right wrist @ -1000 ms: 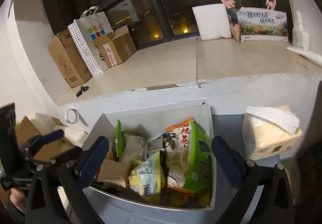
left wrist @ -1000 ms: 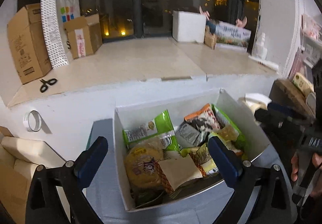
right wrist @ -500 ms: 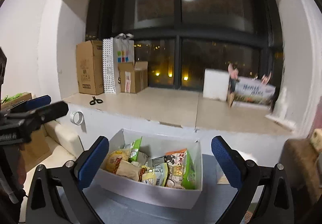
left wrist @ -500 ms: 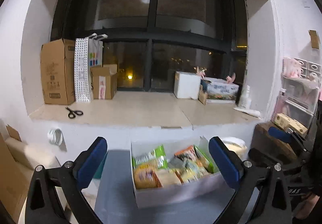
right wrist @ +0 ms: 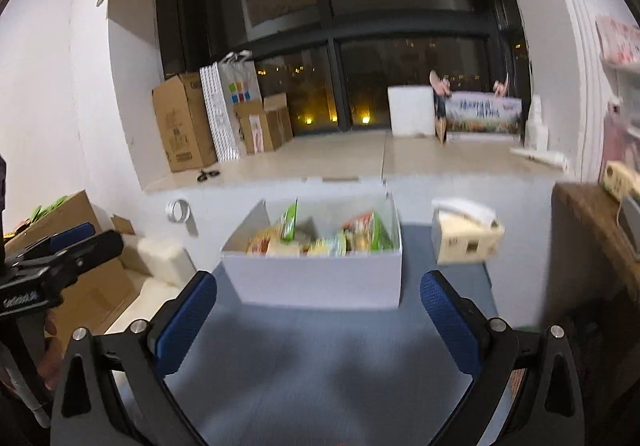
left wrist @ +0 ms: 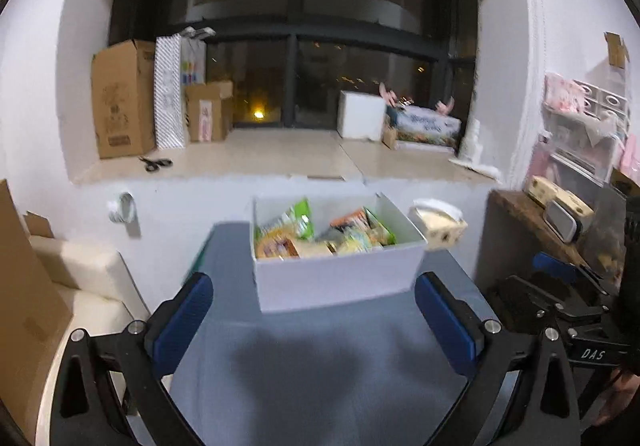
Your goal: Organize snacks
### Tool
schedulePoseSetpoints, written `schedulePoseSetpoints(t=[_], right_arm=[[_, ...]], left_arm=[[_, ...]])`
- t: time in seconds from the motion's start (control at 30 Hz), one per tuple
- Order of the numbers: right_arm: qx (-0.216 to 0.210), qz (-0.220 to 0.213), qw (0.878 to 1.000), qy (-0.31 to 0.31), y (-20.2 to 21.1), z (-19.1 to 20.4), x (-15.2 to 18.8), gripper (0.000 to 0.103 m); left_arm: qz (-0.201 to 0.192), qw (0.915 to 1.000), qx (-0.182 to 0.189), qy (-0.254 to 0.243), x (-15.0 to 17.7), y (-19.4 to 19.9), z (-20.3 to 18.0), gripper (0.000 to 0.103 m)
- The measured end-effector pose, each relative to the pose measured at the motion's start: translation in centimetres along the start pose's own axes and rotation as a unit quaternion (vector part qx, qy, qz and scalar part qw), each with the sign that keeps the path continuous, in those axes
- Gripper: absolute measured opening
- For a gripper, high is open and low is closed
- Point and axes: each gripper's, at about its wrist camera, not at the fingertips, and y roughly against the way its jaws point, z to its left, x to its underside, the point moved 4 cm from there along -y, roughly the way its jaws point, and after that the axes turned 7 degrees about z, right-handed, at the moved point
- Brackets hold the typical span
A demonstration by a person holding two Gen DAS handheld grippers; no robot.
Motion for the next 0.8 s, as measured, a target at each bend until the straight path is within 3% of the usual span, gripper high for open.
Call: schedulePoseSetpoints(t=[0.13,0.27,0.37,0.8], right_arm=[[-0.008,0.005,1.000,0.012,0.8,0.8,1.4,0.103],[-0.013,-0.006,0.999,0.034,1.5,2.0,1.1,0.103],[-0.014,-0.003,0.999,0.039,1.5,2.4,1.1,0.103],[-0.016,0.010,0.999,0.035,1.5,2.3,1.3,0.103]], left_arm=[[0.005,0.9997,-0.016,-0.018,0.8,0.1,-0.7,0.103],[0.021,0.9998,0.003,-0.007,1.1,-0.3,-0.6,0.103],[0.021,0.9997,-0.008,-0.007,1.2,-0.3,-0.5,0.103],[0.025,0.9997,0.004,-0.005,1.1,-0.2,-0.6,0.103]])
